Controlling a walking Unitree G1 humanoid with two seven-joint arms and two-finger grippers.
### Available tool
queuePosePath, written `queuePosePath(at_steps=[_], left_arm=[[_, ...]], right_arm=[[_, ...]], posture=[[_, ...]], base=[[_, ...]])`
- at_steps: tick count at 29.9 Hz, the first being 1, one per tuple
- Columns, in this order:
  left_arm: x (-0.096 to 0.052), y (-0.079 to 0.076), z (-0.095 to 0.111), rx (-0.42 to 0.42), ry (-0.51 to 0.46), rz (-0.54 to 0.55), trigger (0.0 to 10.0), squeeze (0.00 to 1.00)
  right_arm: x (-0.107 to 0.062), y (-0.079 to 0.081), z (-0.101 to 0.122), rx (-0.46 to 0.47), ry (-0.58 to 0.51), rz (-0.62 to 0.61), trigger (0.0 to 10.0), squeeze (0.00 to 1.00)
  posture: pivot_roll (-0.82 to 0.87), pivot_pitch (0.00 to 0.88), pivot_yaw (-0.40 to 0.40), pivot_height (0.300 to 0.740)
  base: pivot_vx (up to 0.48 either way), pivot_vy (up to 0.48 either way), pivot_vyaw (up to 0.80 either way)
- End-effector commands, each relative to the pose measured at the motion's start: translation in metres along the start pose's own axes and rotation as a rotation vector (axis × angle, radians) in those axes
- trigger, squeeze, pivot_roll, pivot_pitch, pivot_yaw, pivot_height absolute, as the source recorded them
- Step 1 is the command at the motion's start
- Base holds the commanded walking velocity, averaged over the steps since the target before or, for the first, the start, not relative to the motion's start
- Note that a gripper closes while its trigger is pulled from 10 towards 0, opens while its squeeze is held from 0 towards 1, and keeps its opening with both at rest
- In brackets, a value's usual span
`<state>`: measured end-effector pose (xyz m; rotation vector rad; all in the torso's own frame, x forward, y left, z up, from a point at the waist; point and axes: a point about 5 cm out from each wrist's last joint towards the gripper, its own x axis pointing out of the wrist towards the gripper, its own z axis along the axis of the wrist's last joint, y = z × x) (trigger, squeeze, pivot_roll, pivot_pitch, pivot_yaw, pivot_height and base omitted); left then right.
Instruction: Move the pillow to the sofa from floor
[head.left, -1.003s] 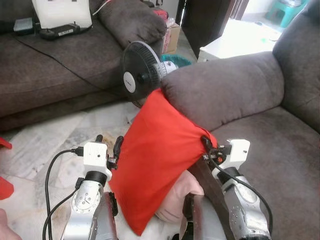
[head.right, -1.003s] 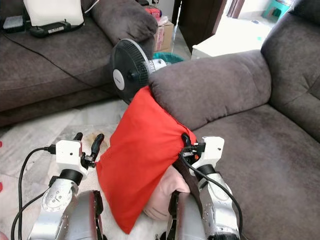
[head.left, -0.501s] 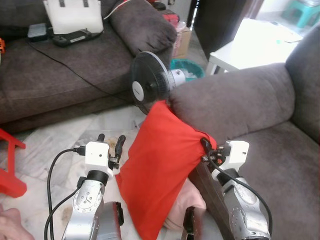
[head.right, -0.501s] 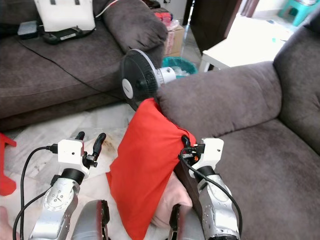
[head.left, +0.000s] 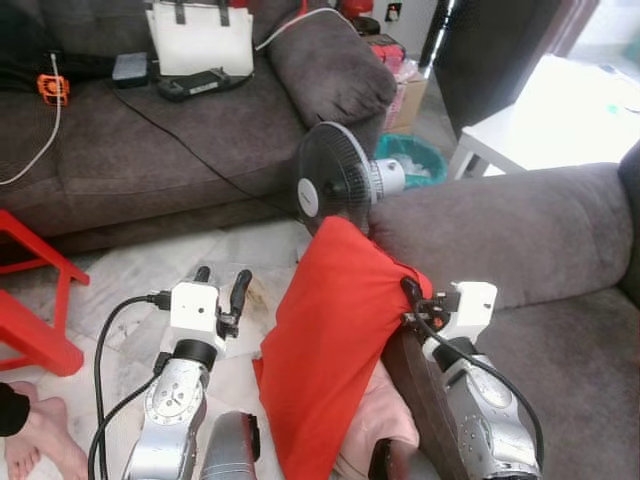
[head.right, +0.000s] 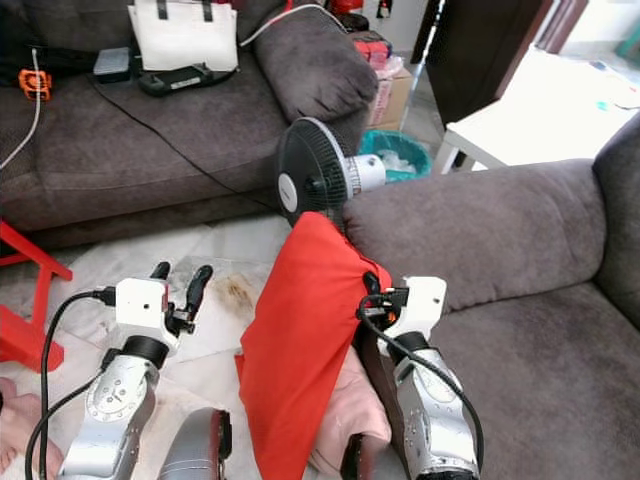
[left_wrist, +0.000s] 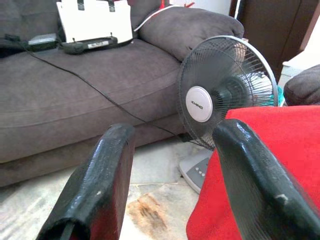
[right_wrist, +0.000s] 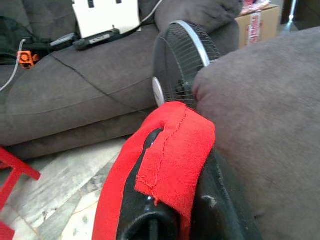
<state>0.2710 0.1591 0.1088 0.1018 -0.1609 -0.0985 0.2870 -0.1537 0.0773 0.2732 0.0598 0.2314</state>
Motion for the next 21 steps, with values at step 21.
queuePosePath(at_steps=[21], left_arm=[[-0.0034, -0.0027, -0.0017, -0.002, 0.006, -0.02, 10.0, 0.0]], right_arm=[[0.0056, -0.0029, 0.0376, -0.041, -0.168, -0.014, 10.0, 0.0]], posture=[[0.18, 0.028, -0.113, 0.64]], base=[[-0.284, 0.0, 0.0]])
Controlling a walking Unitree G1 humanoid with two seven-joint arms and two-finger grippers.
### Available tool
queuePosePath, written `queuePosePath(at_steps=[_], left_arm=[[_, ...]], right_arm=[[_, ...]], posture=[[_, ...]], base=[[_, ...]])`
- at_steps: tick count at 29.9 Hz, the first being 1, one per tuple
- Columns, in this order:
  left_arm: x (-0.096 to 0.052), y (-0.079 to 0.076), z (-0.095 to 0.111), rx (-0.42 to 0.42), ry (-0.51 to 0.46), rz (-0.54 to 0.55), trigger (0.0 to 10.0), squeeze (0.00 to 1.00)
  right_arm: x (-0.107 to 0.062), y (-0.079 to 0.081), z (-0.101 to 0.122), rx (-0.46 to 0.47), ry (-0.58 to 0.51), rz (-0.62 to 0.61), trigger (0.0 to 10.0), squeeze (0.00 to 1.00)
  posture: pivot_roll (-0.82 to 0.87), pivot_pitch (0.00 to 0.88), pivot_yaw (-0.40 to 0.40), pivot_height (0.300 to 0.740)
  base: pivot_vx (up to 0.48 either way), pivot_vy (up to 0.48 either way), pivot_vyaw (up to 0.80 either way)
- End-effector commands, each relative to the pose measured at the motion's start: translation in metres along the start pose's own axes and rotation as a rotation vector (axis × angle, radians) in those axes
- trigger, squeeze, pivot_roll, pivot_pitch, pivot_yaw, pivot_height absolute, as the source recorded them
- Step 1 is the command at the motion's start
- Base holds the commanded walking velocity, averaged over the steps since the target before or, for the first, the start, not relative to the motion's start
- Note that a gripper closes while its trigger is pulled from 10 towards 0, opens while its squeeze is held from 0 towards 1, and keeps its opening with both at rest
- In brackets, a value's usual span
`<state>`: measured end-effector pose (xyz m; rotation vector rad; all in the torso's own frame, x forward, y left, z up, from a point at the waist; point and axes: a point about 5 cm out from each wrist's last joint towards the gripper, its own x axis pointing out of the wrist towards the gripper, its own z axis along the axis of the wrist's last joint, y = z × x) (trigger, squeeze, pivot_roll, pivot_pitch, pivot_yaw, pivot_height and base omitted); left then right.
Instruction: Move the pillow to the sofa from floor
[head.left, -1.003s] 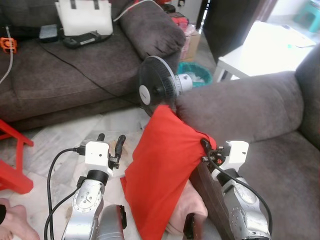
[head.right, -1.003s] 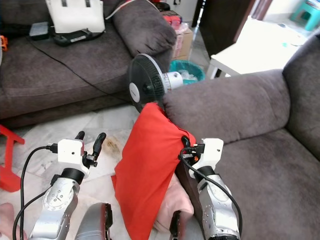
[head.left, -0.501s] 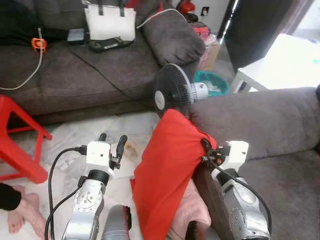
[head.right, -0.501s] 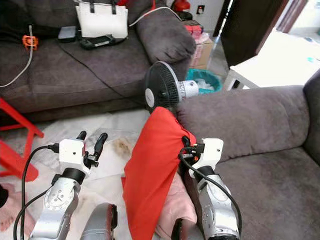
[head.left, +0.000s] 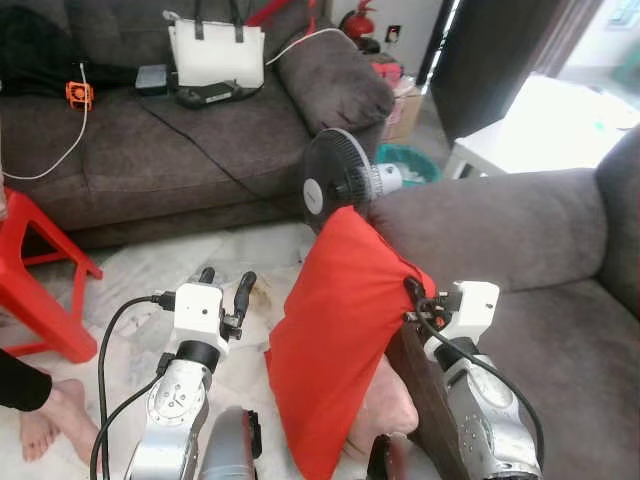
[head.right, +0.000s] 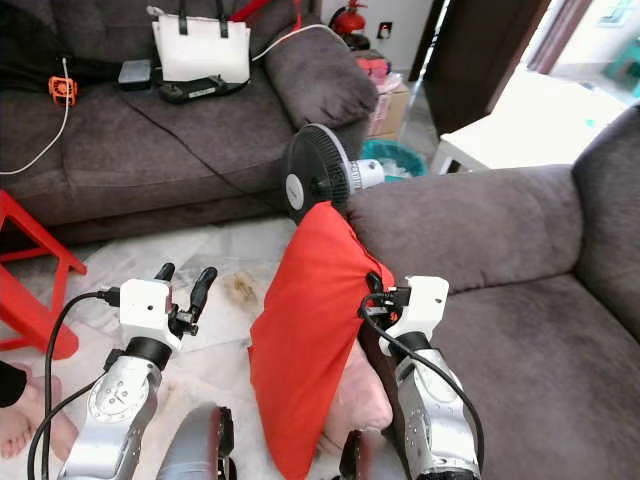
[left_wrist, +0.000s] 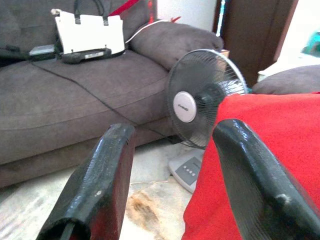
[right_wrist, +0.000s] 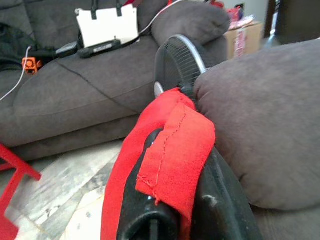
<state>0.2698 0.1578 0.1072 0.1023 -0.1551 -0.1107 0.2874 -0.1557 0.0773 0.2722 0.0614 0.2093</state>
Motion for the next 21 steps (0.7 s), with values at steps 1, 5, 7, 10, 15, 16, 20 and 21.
queuePosePath(at_steps=[1, 5, 7, 10, 15, 16, 20, 21], left_arm=[[-0.0021, -0.0012, -0.0005, -0.001, 0.001, -0.007, 10.0, 0.0], [-0.0026, -0.0011, -0.0003, -0.003, 0.0, -0.007, 10.0, 0.0], [-0.0028, -0.0013, -0.0004, -0.003, 0.0, -0.007, 10.0, 0.0], [-0.0031, -0.0017, -0.0003, -0.004, 0.0, -0.007, 10.0, 0.0], [-0.0029, -0.0017, -0.0003, -0.005, -0.001, -0.006, 10.0, 0.0], [-0.0029, -0.0016, -0.0002, -0.005, -0.002, -0.006, 10.0, 0.0], [-0.0027, -0.0018, -0.0002, -0.007, -0.003, -0.005, 10.0, 0.0], [-0.0027, -0.0019, -0.0002, -0.008, -0.003, -0.005, 10.0, 0.0]], right_arm=[[0.0057, -0.0009, 0.037, -0.039, -0.167, 0.008, 10.0, 0.0], [0.0056, -0.0016, 0.0373, -0.041, -0.167, 0.004, 10.0, 0.0], [0.0056, -0.0017, 0.0372, -0.042, -0.166, 0.004, 10.0, 0.0], [0.0057, -0.002, 0.0372, -0.043, -0.165, 0.002, 10.0, 0.0], [0.0066, -0.0024, 0.0372, -0.043, -0.163, -0.001, 10.0, 0.0], [0.0068, -0.0024, 0.0374, -0.043, -0.164, -0.001, 10.0, 0.0], [0.0076, -0.0028, 0.0383, -0.045, -0.166, -0.002, 10.0, 0.0], [0.0078, -0.0034, 0.039, -0.044, -0.168, -0.005, 10.0, 0.0]], posture=[[0.18, 0.028, -0.113, 0.64], [0.18, 0.032, -0.113, 0.64], [0.18, 0.032, -0.113, 0.64], [0.18, 0.034, -0.114, 0.64], [0.18, 0.034, -0.116, 0.64], [0.18, 0.033, -0.117, 0.64], [0.18, 0.033, -0.118, 0.657], [0.18, 0.033, -0.118, 0.666]], base=[[-0.296, 0.0, 0.0], [-0.296, 0.0, 0.0], [-0.294, 0.0, 0.0], [-0.295, 0.0, 0.0], [-0.309, 0.0, 0.0], [-0.33, 0.0, 0.0], [-0.329, 0.0, 0.0], [-0.33, 0.0, 0.0]])
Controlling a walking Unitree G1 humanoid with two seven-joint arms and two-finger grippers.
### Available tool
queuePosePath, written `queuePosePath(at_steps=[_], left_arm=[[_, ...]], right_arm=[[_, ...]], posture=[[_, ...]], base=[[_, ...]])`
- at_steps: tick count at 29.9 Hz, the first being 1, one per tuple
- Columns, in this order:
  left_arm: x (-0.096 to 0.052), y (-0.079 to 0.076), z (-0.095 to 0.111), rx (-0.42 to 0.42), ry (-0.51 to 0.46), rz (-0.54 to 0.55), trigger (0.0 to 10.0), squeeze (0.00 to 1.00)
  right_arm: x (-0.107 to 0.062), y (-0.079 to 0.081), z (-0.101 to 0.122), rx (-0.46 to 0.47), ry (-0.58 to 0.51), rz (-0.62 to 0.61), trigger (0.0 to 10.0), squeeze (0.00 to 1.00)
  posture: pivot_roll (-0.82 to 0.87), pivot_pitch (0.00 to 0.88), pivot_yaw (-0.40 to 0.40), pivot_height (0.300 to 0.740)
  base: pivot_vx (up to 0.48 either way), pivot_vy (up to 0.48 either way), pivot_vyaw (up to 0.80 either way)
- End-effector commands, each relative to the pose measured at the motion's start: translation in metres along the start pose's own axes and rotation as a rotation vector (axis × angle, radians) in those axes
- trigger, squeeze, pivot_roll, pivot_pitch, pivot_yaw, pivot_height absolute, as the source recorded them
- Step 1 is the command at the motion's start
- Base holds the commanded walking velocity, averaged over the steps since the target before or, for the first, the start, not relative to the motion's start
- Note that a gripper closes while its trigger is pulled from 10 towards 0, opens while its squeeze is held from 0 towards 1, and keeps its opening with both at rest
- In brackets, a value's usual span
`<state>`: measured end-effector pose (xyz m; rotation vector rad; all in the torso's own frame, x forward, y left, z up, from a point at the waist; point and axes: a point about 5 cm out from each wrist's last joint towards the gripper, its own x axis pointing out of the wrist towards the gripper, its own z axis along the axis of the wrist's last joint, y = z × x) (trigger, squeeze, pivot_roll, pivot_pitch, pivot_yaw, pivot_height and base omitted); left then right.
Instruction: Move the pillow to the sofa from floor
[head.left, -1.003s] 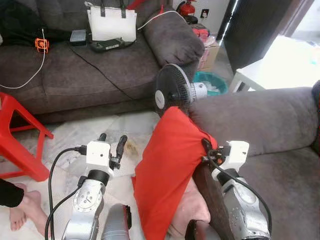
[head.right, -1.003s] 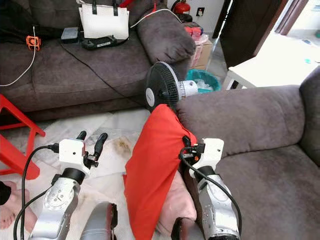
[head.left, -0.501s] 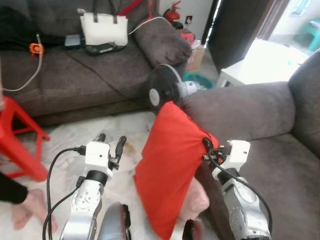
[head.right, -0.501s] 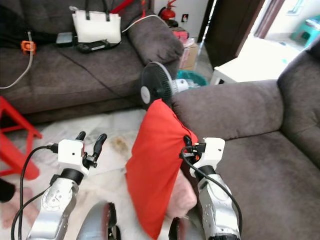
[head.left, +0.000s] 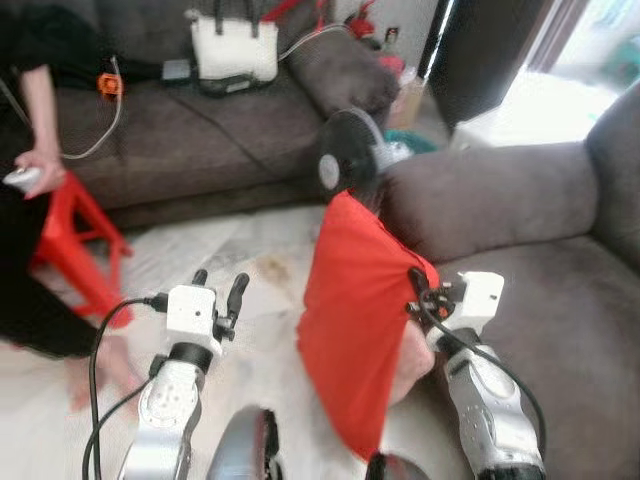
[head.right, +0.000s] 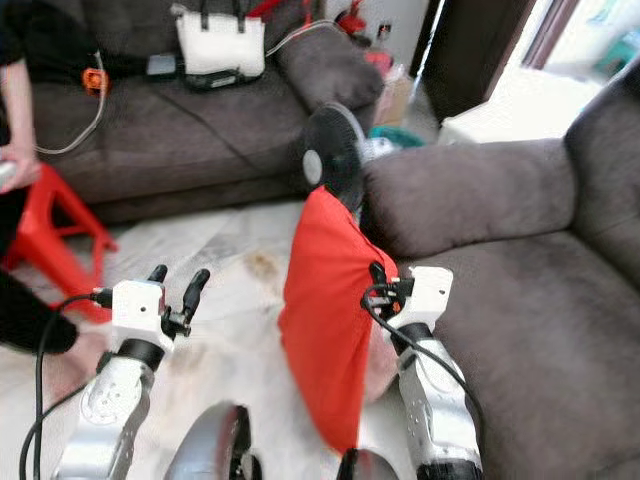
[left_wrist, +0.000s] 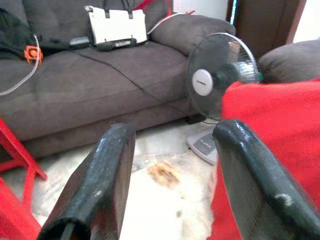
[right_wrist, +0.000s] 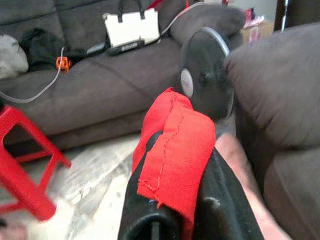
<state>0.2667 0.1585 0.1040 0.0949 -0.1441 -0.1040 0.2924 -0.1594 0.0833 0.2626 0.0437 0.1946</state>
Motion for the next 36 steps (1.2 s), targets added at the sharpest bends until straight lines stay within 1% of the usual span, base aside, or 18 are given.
queuePosePath(at_steps=[1, 4, 5, 12, 36], left_arm=[[0.0009, -0.002, 0.0026, -0.001, -0.014, -0.011, 10.0, 0.0], [0.001, -0.002, 0.0026, -0.002, -0.015, -0.012, 10.0, 0.0], [0.001, -0.002, 0.0026, -0.002, -0.015, -0.012, 10.0, 0.0], [0.0013, -0.0031, 0.0028, 0.0, -0.017, -0.018, 10.0, 0.0], [0.0024, -0.0042, 0.0027, -0.001, -0.021, -0.023, 10.0, 0.0]], right_arm=[[0.0044, -0.0012, 0.0319, -0.033, -0.151, 0.005, 10.0, 0.0], [0.0042, -0.0022, 0.032, -0.035, -0.151, 0.0, 10.0, 0.0], [0.0042, -0.0022, 0.032, -0.035, -0.151, 0.0, 10.0, 0.0], [0.0046, -0.0038, 0.0322, -0.037, -0.151, -0.009, 10.0, 0.0], [0.0059, -0.0073, 0.0325, -0.024, -0.152, -0.032, 10.0, 0.0]], posture=[[0.18, 0.033, -0.118, 0.671], [0.18, 0.032, -0.118, 0.695], [0.18, 0.032, -0.118, 0.695], [0.18, 0.032, -0.118, 0.74], [0.18, 0.025, -0.117, 0.74]], base=[[-0.334, 0.0, 0.0], [-0.331, 0.0, 0.0], [-0.33, 0.0, 0.0], [-0.329, 0.0, 0.0], [-0.334, 0.0, 0.0]])
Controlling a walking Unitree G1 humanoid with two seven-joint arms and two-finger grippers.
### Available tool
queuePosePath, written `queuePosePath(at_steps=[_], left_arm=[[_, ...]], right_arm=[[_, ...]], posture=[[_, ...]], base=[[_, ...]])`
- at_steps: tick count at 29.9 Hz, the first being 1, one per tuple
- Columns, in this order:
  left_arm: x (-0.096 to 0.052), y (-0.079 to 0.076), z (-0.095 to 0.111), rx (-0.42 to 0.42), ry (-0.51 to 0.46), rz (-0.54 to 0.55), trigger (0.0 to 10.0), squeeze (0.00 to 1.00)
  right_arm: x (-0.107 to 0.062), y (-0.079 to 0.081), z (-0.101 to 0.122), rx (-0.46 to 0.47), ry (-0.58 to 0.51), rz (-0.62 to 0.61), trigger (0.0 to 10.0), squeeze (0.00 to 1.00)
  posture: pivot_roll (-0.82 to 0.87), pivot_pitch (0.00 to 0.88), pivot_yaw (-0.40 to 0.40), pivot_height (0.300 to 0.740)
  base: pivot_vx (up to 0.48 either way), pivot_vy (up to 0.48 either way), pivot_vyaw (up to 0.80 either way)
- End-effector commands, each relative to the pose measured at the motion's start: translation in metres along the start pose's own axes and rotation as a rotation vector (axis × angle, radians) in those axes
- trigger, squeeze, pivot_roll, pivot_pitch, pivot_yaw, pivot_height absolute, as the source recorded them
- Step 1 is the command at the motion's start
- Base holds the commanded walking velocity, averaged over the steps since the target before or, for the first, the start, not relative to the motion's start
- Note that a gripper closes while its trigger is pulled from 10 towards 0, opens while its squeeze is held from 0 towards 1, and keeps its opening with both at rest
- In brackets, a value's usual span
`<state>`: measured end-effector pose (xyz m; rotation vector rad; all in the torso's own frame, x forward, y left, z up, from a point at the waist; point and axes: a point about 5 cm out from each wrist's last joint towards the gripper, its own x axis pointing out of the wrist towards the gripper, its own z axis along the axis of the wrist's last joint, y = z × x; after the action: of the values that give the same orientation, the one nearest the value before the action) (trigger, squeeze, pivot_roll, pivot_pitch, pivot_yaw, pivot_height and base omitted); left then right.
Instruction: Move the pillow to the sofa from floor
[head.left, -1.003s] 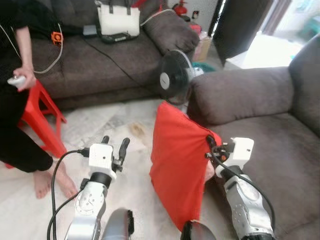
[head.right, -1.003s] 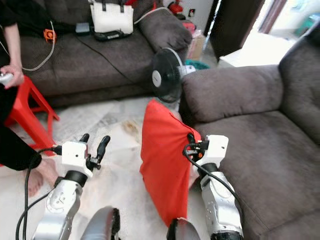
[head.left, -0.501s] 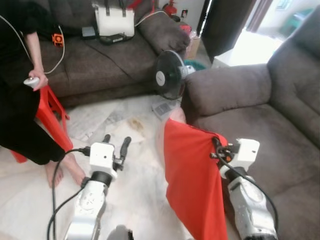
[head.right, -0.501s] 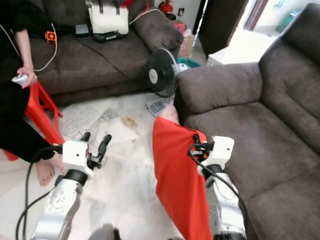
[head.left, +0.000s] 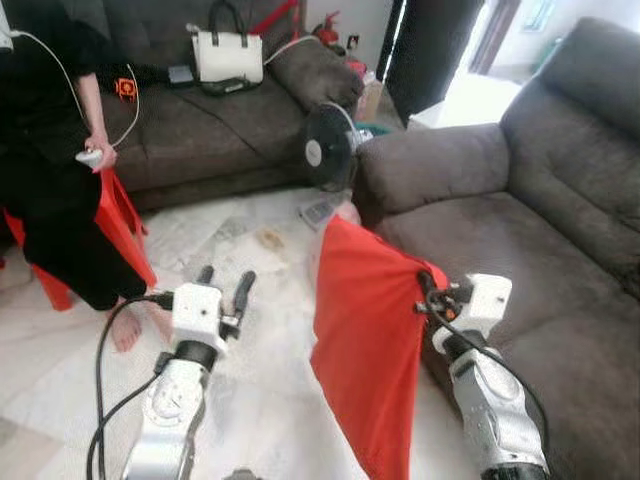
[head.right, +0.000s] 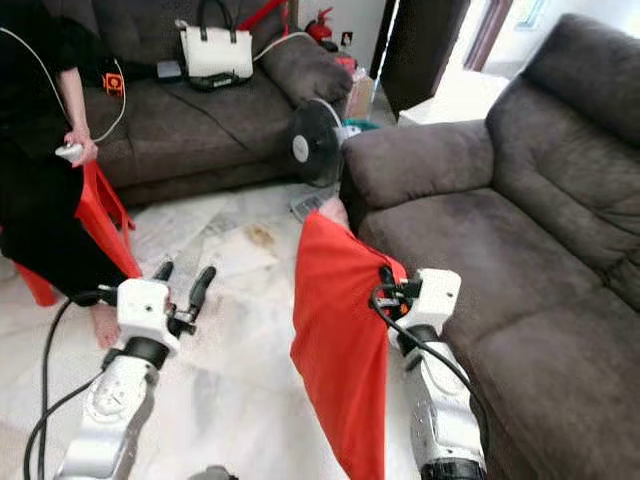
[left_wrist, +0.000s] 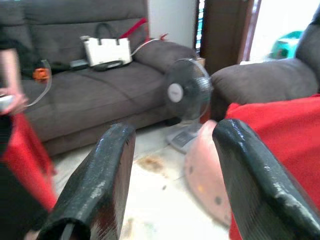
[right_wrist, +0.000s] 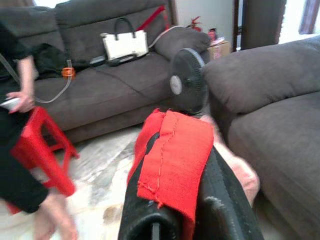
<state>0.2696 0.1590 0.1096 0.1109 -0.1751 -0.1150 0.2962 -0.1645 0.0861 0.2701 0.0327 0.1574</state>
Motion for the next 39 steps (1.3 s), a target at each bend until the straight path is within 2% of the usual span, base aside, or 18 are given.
queuePosePath(at_steps=[1, 4, 24, 39], left_arm=[[-0.0011, -0.0056, -0.0022, -0.018, 0.01, -0.012, 10.0, 0.0], [-0.001, -0.0056, -0.0024, -0.017, 0.009, -0.012, 10.0, 0.0], [-0.0004, -0.0089, -0.0042, -0.022, 0.01, -0.022, 10.0, 0.0], [0.0003, -0.0095, -0.0057, -0.03, 0.021, -0.019, 10.0, 0.0]], right_arm=[[0.0039, -0.0022, 0.0282, -0.029, -0.136, 0.004, 10.0, 0.0], [0.0041, -0.0026, 0.0281, -0.025, -0.135, 0.0, 10.0, 0.0], [0.0055, -0.0028, 0.0278, -0.01, -0.123, -0.006, 10.0, 0.0], [0.0068, -0.006, 0.0271, -0.008, -0.114, -0.027, 10.0, 0.0]], posture=[[0.18, 0.025, -0.117, 0.74], [0.17, 0.021, -0.116, 0.74], [0.16, 0.0, -0.118, 0.74], [0.16, 0.0, -0.118, 0.74]], base=[[-0.334, 0.0, 0.0], [-0.326, 0.0, 0.0], [0.0, 0.0, 0.0], [0.0, 0.0, -0.8]])
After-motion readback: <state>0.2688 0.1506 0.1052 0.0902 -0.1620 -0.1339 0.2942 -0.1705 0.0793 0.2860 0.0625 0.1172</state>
